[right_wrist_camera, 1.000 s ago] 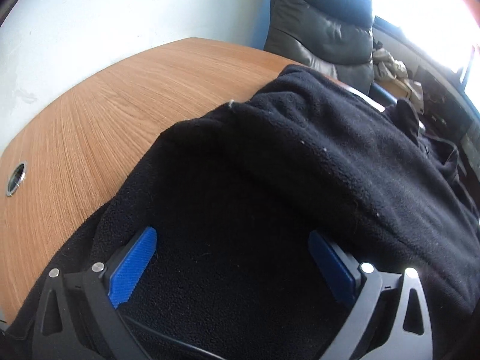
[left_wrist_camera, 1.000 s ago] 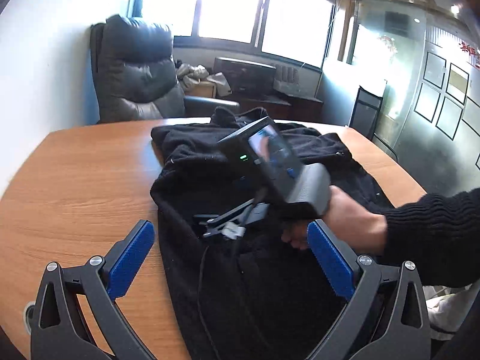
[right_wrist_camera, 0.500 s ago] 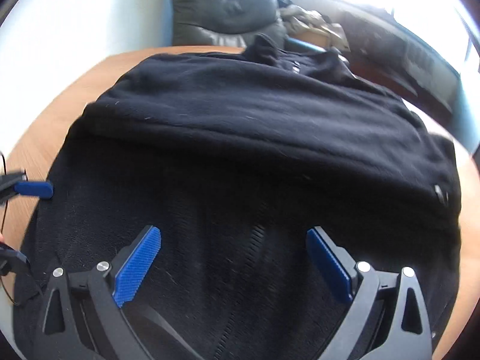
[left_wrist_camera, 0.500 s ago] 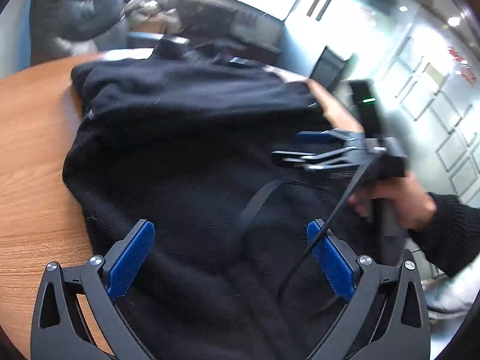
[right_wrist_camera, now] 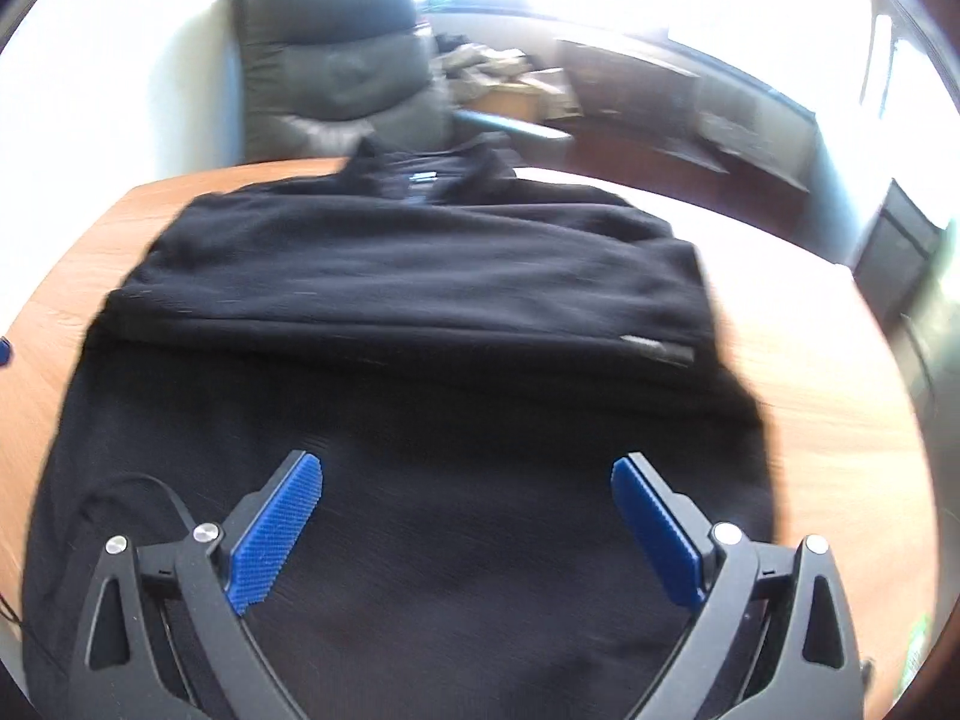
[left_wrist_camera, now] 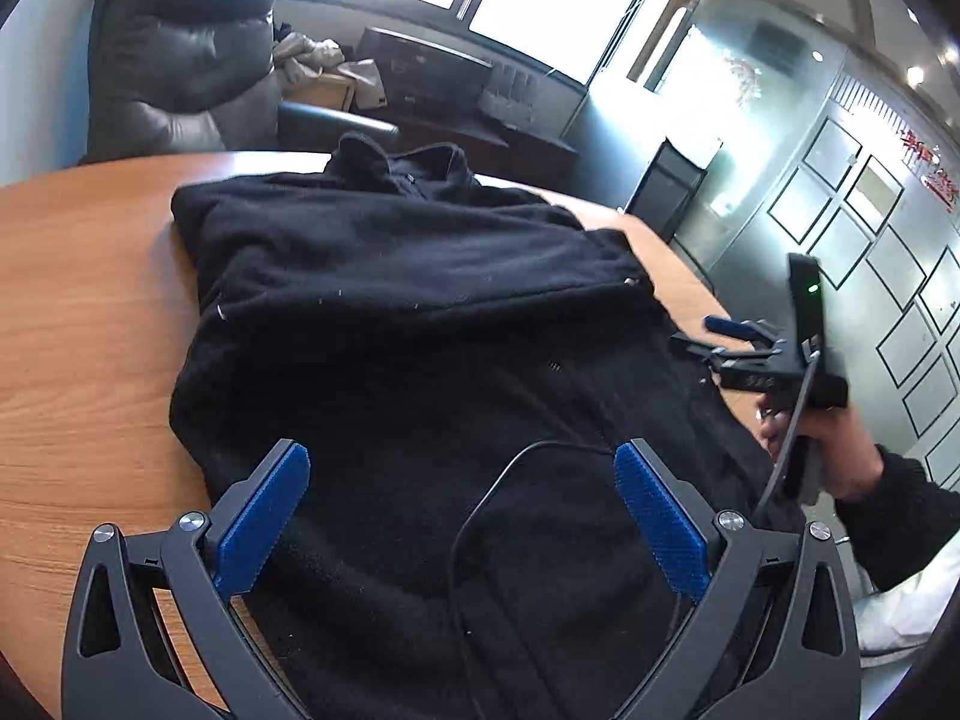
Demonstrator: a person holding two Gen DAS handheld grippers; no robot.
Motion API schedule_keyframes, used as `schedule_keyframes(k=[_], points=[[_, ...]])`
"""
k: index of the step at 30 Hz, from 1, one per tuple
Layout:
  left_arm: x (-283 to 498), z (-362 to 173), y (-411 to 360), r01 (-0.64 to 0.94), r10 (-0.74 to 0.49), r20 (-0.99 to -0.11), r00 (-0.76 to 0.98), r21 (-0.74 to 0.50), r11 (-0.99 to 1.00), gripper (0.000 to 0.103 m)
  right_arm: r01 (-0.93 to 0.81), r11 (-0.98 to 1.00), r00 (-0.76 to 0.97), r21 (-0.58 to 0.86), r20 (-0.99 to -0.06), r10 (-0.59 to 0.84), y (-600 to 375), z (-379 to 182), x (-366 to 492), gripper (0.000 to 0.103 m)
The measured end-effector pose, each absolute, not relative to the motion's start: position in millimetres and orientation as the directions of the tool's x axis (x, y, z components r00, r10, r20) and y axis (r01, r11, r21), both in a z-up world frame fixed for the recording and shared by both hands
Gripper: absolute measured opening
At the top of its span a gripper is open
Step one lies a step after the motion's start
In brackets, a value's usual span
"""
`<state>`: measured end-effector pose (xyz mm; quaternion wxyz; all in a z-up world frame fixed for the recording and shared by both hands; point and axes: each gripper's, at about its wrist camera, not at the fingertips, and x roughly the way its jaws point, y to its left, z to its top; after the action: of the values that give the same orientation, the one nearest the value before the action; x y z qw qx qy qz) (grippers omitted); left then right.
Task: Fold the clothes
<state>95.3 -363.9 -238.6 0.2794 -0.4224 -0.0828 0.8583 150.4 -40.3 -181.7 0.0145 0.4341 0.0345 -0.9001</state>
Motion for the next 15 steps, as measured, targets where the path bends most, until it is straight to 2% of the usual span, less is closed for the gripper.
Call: schedule_keyframes(k=[3,6,9,11,12,15], points=[[88.0,-269.0,-354.9,-0.367,0.478,-0.761,-0.439,-0.333,-0.868,0.103,-0.019,-0.999,-0.65,-0.047,-0.759,0.049,6.8,-167.9,179.2,0.1],[85.9,-297.5,-355.2,-0.305,0.384,-0.828,-0.409,-0.273,-0.913,0.102,0.01,-1.0,-0.687,0.015,-0.727,-0.018,34.8,-159.0,205.6,0.1],[93.7,-302.1,-351.1,-0.33,0.357,-0.811,-0.464,-0.215,-0.919,0.103,0.15,-0.988,-0.662,0.039,-0.738,-0.129,26.8,-171.8,221.0,0.101],[100.2,-306.6,-343.0,-0.368,0.302,-0.816,-0.494,-0.118,-0.922,0.103,0.258,-0.963,-0.628,0.084,-0.743,-0.233,11.7,-184.6,231.4,0.101],[98.9,-306.8,-345.3,-0.364,0.304,-0.813,-0.496,-0.123,-0.923,0.103,0.301,-0.949,-0.603,0.098,-0.751,-0.269,2.4,-193.7,234.7,0.101],[96.2,-306.2,-353.4,-0.355,0.309,-0.809,-0.5,-0.134,-0.925,0.103,0.337,-0.94,-0.547,0.052,-0.802,-0.24,-11.0,-225.1,239.2,0.102]])
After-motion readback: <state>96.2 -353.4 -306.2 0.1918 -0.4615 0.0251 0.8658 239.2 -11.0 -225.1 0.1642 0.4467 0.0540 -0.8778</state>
